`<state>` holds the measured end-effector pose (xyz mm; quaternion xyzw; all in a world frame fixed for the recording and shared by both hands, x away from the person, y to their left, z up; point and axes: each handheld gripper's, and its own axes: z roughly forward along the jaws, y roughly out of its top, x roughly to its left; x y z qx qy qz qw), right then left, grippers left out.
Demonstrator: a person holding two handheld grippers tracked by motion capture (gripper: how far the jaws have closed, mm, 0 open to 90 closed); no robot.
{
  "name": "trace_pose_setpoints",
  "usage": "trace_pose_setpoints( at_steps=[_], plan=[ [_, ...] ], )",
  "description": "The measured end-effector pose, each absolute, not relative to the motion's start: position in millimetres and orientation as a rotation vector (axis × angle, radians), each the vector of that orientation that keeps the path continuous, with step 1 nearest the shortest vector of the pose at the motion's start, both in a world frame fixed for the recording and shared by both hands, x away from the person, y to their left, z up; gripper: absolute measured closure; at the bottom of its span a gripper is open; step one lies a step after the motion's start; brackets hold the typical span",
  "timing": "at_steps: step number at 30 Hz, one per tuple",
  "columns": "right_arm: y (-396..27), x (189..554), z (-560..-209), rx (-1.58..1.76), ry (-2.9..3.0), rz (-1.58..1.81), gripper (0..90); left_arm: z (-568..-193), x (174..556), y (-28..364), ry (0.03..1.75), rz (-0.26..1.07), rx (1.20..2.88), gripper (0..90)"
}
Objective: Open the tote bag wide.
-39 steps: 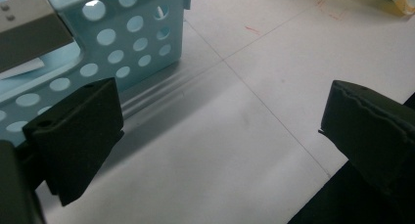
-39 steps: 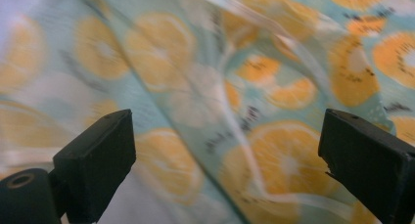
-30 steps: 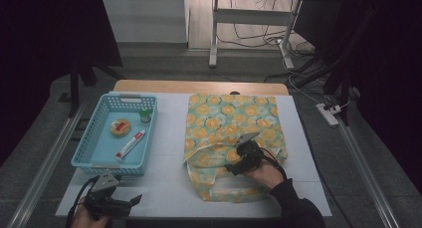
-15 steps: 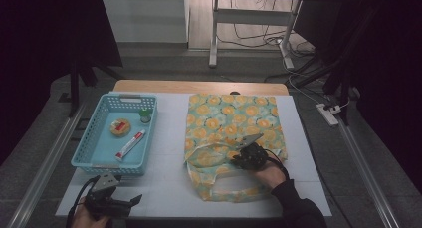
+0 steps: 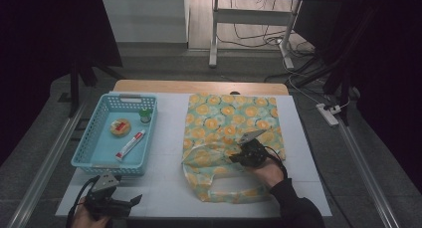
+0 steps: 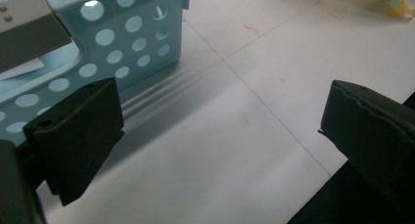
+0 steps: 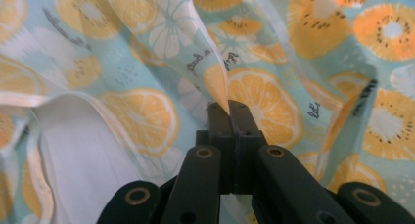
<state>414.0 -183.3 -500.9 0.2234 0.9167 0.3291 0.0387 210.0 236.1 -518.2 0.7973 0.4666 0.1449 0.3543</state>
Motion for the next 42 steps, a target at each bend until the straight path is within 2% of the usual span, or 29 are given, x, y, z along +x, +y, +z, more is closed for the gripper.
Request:
trace_pose_setpoints(
  at_steps=[13,42],
  plan=[
    [-161.5,414.6,-483.4,0.696,2.823,1.122,90.0,-518.4,210.5,236.7,1.212,0.369,2.057,2.4],
    [-101.9,454.8,-433.5,0.731,2.783,1.231,90.0,-518.4,210.2,237.5,1.211,0.367,2.047,2.4]
  ],
)
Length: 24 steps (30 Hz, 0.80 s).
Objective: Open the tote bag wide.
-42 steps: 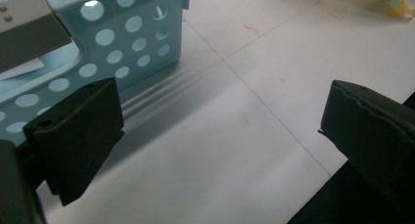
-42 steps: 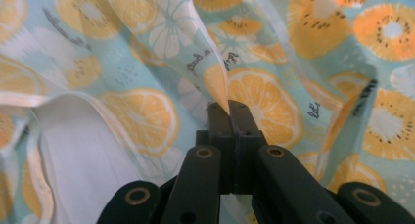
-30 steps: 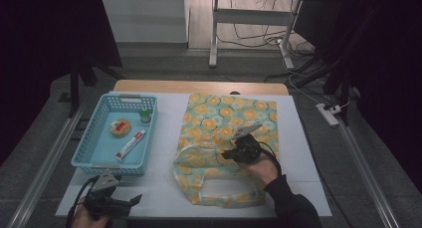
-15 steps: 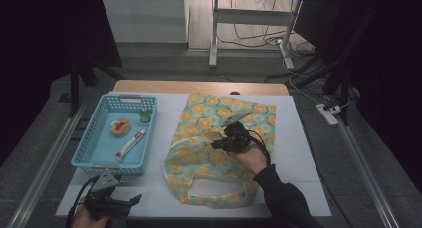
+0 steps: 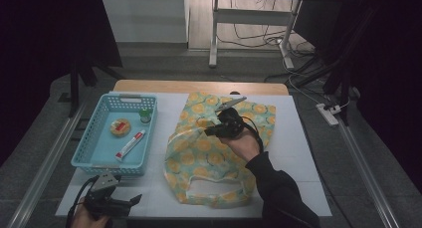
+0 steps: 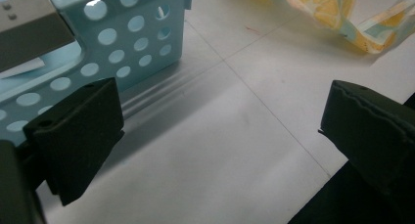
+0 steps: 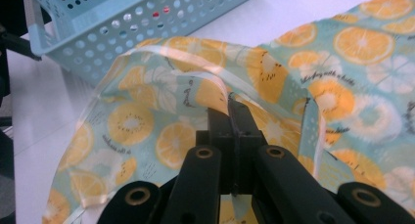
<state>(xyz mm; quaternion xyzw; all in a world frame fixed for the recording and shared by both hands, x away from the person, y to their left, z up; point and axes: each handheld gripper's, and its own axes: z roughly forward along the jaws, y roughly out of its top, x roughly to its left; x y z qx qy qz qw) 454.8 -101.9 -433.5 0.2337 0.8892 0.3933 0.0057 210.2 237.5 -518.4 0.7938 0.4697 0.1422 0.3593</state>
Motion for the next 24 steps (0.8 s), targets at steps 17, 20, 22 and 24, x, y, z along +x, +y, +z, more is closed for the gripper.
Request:
trace_pose_setpoints(
  at_steps=[17,20,22,24],
  plan=[
    [-102.0,468.9,-412.3,0.697,2.73,1.257,90.0,-518.2,210.5,239.0,1.215,0.359,2.038,2.3],
    [-100.7,470.5,-408.9,0.695,2.726,1.26,90.0,-518.2,210.4,239.1,1.216,0.358,2.035,2.4],
    [-99.5,471.0,-406.7,0.693,2.724,1.264,90.0,-518.2,210.4,239.2,1.218,0.357,2.033,2.4],
    [-98.1,471.1,-404.7,0.689,2.721,1.264,90.0,-518.3,210.4,239.3,1.219,0.357,2.031,2.4]
  ],
)
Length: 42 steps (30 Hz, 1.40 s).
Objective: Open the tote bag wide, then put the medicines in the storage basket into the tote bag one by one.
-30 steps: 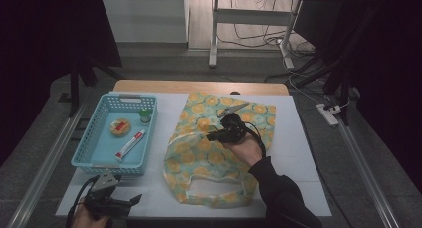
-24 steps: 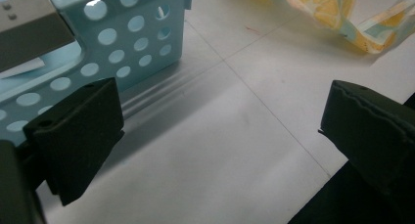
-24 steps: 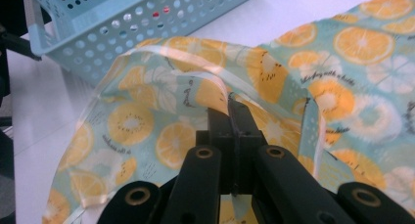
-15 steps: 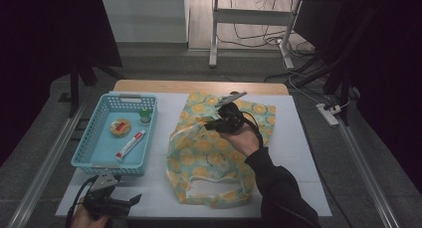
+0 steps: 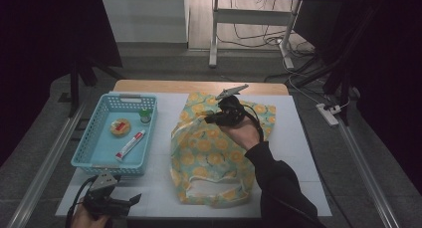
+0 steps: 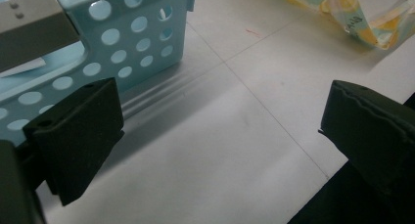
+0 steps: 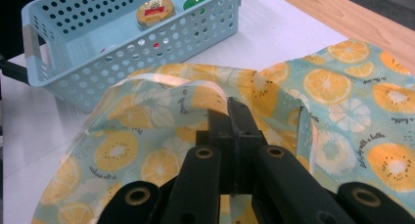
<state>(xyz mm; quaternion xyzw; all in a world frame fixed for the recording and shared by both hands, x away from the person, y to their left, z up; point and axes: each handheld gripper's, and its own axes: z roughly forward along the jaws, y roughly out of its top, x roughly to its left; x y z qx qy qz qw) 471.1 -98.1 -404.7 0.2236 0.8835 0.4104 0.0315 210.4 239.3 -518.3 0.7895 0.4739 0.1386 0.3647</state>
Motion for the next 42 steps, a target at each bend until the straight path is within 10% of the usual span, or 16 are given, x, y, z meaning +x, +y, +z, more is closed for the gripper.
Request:
trace_pose_setpoints(
  at_steps=[42],
  plan=[
    [-97.2,468.6,-401.9,0.657,2.71,1.28,90.0,-510.1,210.0,251.7,1.184,0.301,1.942,0.0]
  ],
)
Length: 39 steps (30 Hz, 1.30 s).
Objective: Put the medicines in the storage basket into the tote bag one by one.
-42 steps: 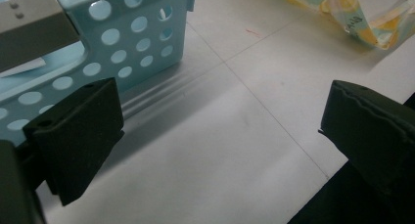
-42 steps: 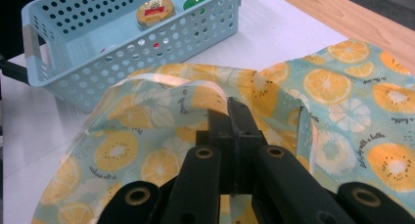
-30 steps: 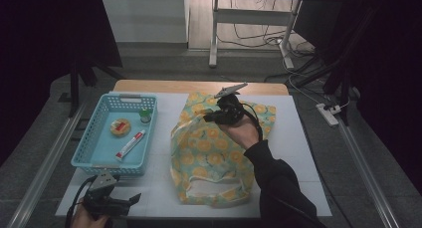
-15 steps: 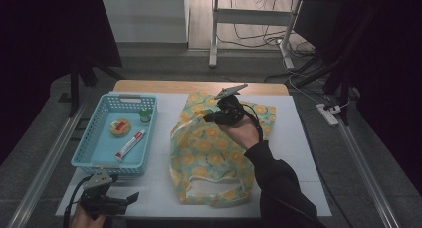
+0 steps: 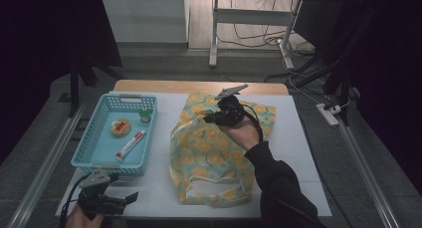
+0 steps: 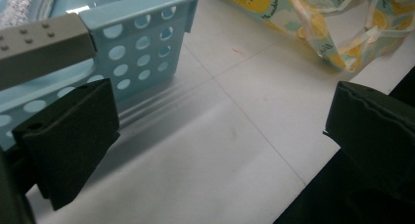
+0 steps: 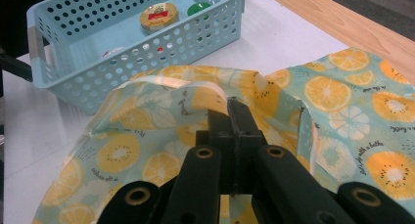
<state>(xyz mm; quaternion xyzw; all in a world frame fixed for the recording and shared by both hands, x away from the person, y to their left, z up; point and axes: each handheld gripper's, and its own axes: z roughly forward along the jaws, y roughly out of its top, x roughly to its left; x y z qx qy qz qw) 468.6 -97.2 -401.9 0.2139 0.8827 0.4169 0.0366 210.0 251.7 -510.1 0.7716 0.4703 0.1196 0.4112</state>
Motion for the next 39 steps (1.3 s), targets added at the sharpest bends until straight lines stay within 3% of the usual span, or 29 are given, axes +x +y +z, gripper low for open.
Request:
trace_pose_setpoints(
  at_steps=[18,39],
  plan=[
    [-102.4,471.6,-402.7,0.652,2.707,1.281,90.0,-494.9,209.7,259.8,1.177,0.297,1.886,0.9],
    [-101.0,470.7,-405.7,0.635,2.718,1.281,90.0,-478.4,238.4,267.3,1.207,0.333,1.904,0.0]
  ],
)
